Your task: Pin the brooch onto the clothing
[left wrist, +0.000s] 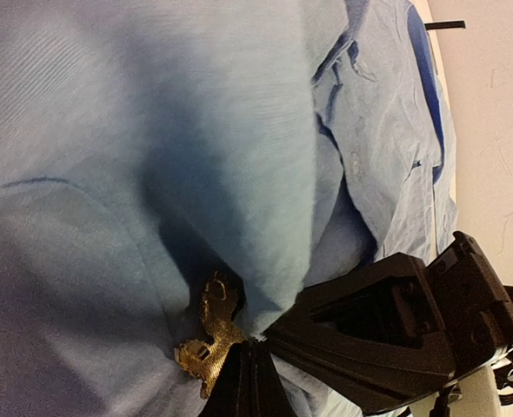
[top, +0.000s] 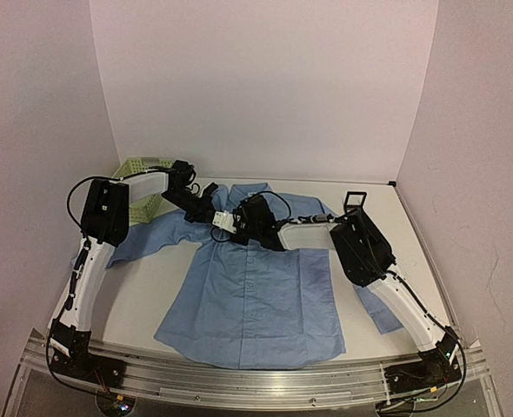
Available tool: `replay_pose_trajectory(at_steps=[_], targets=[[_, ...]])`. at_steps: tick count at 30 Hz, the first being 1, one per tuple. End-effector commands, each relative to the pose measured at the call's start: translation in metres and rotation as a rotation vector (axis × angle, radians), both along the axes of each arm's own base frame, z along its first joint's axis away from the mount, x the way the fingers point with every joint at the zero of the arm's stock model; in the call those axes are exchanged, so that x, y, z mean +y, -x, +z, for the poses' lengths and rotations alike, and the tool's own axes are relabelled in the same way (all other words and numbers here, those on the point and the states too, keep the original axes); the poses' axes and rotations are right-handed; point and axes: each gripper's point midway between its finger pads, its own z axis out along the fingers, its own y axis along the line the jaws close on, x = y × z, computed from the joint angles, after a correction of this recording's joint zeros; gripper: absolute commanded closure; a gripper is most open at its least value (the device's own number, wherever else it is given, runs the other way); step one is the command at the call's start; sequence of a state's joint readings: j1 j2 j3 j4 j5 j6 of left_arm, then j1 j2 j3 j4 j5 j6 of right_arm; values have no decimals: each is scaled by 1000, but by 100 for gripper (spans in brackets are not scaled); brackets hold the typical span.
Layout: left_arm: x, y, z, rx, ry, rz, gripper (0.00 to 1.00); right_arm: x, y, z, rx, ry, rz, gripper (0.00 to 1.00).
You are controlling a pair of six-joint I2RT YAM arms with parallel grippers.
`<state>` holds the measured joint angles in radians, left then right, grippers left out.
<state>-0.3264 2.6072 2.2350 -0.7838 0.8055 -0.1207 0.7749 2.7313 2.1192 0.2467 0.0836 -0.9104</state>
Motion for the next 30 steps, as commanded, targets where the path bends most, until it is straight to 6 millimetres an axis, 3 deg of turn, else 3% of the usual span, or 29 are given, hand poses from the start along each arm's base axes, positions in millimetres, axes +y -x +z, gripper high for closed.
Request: replay_pose_trajectory(at_steps=[1, 6, 11, 15, 17, 21, 25, 30], targets=[[5, 1, -4, -13, -34, 4, 100, -14, 7, 5, 141, -57, -44, 93], [5, 2, -9, -6, -41, 4, 100, -12, 5, 40, 149, -160, -44, 89], [5, 0, -10, -8, -38, 10, 100, -10, 6, 58, 179, -226, -27, 84], [5, 1, -12, -6, -41, 13, 100, -24, -2, 75, 287, -359, -78, 78], [5, 1, -13, -10, -42, 13, 100, -33, -6, 81, 378, -456, -89, 74], [4, -1, -13, -22, -44, 12, 100, -29, -7, 95, 565, -632, -68, 56], [4, -1, -14, -27, -48, 12, 100, -27, -15, 94, 740, -770, -111, 48], [4, -2, -13, -36, -51, 13, 100, -27, -19, 71, 924, -860, -175, 46]])
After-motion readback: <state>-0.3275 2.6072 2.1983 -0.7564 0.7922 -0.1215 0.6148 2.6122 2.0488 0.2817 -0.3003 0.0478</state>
